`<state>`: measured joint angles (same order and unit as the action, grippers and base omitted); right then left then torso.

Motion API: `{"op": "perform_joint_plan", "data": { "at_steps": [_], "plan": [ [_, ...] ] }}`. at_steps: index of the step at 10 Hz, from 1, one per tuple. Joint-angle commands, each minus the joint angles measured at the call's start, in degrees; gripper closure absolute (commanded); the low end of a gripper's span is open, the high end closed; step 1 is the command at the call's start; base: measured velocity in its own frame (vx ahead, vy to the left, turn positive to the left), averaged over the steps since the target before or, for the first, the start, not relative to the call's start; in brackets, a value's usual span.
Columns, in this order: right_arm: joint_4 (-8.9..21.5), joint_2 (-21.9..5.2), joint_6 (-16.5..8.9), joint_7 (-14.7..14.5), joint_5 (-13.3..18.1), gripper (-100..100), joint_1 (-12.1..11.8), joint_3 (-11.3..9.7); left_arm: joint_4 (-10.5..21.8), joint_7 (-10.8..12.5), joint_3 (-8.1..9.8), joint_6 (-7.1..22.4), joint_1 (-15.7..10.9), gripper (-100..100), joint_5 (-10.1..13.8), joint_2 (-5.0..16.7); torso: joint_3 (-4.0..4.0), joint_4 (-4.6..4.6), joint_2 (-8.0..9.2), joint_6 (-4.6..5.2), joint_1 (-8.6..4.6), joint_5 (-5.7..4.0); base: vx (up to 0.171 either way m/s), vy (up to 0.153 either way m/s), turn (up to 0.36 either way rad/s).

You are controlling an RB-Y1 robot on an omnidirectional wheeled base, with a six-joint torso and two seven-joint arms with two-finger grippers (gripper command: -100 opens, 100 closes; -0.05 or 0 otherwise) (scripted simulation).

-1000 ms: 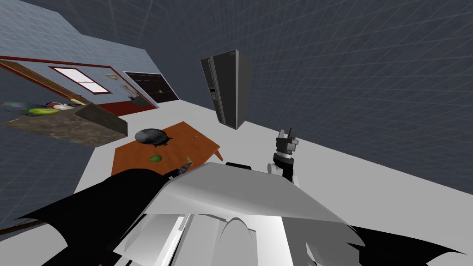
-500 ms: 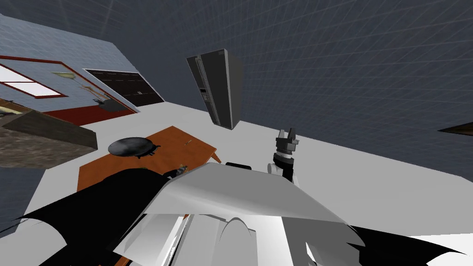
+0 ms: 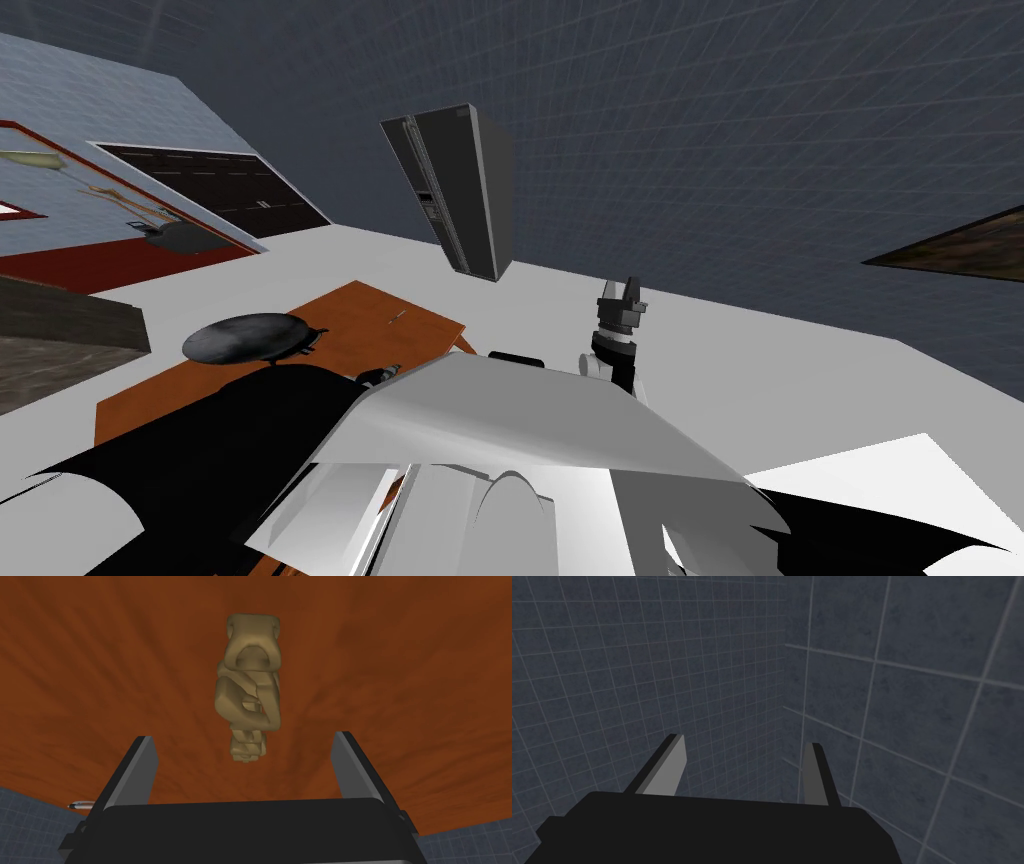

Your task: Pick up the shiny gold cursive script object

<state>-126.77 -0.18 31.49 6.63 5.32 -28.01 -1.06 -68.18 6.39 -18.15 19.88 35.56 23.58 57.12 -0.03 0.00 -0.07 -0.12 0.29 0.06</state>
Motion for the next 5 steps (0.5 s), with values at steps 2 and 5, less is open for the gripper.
{"op": "perform_joint_plan", "data": {
  "at_steps": [2, 5],
  "plan": [
    [0.0, 0.0, 0.0, 0.0, 0.0, 0, 0.0, 0.0, 2.3, 0.2, -1.82, 2.8, -1.9, -100, 0.1, -0.2, 0.01, 0.00, 0.01, 0.02, 0.06, 0.01, -0.015, 0.051, -0.184],
    [0.0, 0.0, 0.0, 0.0, 0.0, 0, 0.0, 0.0, 4.2, -0.4, -1.44, 1.6, -2.6, -100, -0.7, -1.8, 0.00, 0.00, 0.00, -0.04, -0.11, -0.02, -0.002, 0.017, -0.016]
  ]
}}
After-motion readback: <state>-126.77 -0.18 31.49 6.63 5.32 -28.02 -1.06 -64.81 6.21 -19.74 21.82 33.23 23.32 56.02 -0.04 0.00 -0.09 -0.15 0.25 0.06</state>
